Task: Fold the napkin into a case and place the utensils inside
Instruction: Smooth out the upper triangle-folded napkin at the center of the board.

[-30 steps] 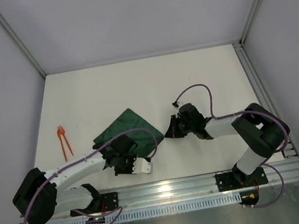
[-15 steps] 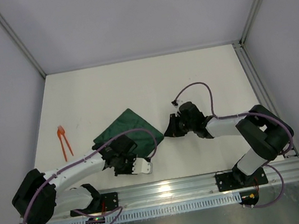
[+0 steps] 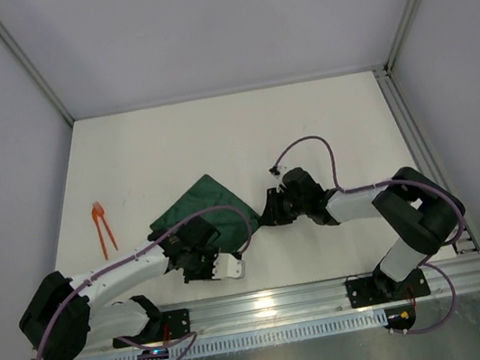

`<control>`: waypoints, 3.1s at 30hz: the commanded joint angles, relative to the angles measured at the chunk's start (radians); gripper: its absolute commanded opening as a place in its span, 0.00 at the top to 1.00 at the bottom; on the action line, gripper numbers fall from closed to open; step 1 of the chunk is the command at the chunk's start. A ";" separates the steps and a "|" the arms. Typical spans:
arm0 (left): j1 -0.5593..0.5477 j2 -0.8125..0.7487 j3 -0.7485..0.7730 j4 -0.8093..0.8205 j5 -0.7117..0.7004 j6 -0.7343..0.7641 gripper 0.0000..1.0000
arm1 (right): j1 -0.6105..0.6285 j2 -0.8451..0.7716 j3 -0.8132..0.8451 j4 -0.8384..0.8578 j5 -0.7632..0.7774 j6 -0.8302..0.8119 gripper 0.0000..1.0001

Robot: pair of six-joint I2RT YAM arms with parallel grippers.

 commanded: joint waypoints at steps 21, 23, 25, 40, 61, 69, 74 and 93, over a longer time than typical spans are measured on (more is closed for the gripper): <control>-0.004 -0.016 -0.001 0.024 -0.008 -0.017 1.00 | 0.062 -0.115 -0.099 0.047 0.064 0.044 0.74; -0.004 -0.016 -0.002 0.019 -0.009 -0.017 1.00 | 0.062 -0.149 -0.113 0.041 0.077 0.046 0.74; -0.004 -0.016 -0.002 0.017 -0.012 -0.015 0.99 | 0.062 -0.197 -0.116 0.025 0.081 0.041 0.74; -0.004 -0.017 0.002 0.014 -0.012 -0.018 0.99 | 0.085 -0.096 -0.092 0.041 0.141 0.023 0.74; -0.004 -0.029 -0.010 0.001 0.015 -0.014 1.00 | 0.071 0.045 -0.046 0.178 0.255 0.133 0.96; -0.004 -0.031 -0.004 -0.004 0.035 -0.015 1.00 | 0.031 0.096 -0.024 0.239 0.204 0.169 0.96; -0.004 -0.043 -0.004 -0.006 0.029 -0.020 0.99 | 0.013 0.108 -0.008 0.247 0.187 0.169 0.96; 0.004 -0.117 0.163 -0.182 0.049 -0.061 0.59 | 0.028 -0.085 0.028 -0.003 0.210 -0.012 0.76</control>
